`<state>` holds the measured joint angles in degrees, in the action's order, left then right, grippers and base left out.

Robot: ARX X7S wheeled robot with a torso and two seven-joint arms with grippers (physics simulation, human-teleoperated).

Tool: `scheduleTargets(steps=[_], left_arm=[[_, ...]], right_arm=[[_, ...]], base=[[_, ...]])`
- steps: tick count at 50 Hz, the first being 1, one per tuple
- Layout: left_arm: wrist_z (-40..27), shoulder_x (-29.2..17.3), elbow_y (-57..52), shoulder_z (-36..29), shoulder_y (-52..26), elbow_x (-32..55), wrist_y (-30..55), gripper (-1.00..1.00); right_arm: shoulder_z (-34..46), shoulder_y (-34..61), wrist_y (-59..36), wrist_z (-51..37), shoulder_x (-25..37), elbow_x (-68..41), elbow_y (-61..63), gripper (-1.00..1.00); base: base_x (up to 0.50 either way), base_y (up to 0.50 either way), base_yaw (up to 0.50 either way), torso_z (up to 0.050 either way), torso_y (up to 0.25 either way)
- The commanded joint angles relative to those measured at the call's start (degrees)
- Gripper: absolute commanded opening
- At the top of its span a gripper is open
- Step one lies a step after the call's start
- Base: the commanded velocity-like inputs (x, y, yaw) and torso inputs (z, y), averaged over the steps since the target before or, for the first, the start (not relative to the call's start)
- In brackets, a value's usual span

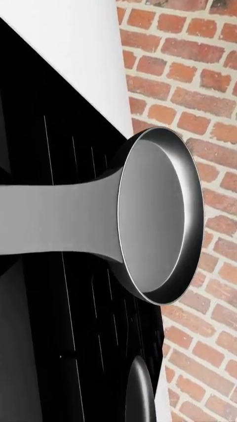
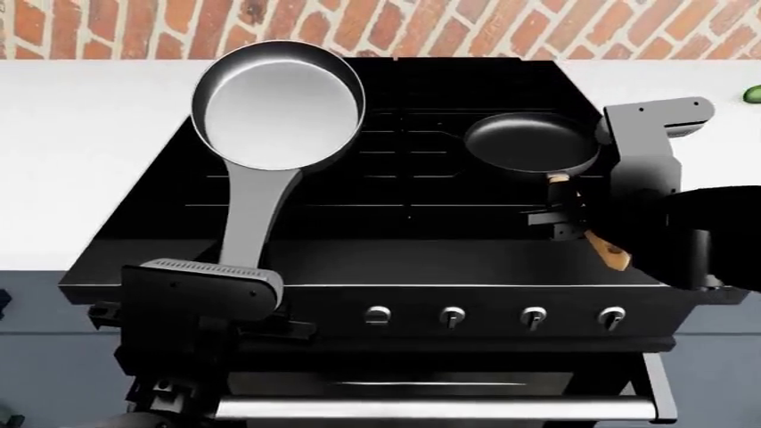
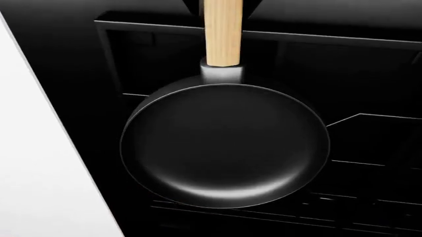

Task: Place both pans onto different burners. Then place the pickle and the lamb chop on different pans.

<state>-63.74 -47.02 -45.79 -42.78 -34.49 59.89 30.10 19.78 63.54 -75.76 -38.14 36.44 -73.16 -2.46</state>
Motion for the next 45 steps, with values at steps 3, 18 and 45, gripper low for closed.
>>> scheduleTargets(steps=[3,18,45], left_arm=[[0.63,-0.29,0.76,2.45,-0.48,-2.72,-2.78,-1.00],[0.86,-0.54,1.04,2.64,-0.23,-2.78,-3.06,-1.00],[0.51,-0.43,0.48,2.64,-0.50,-2.42,-2.64,-1.00]], right_arm=[[3.82,2.52,6.82,4.24,-1.85,9.34,-5.61,-1.00],[8.09,4.78,9.45,8.39,-4.89,13.49,-12.40,-1.00],[8.64,4.34,8.91,8.65,-4.69,12.83,-12.19,1.00]], base=[[0.00,0.00,0.00,0.000,0.003],[0.00,0.00,0.00,0.001,0.002],[0.00,0.00,0.00,0.001,0.002]])
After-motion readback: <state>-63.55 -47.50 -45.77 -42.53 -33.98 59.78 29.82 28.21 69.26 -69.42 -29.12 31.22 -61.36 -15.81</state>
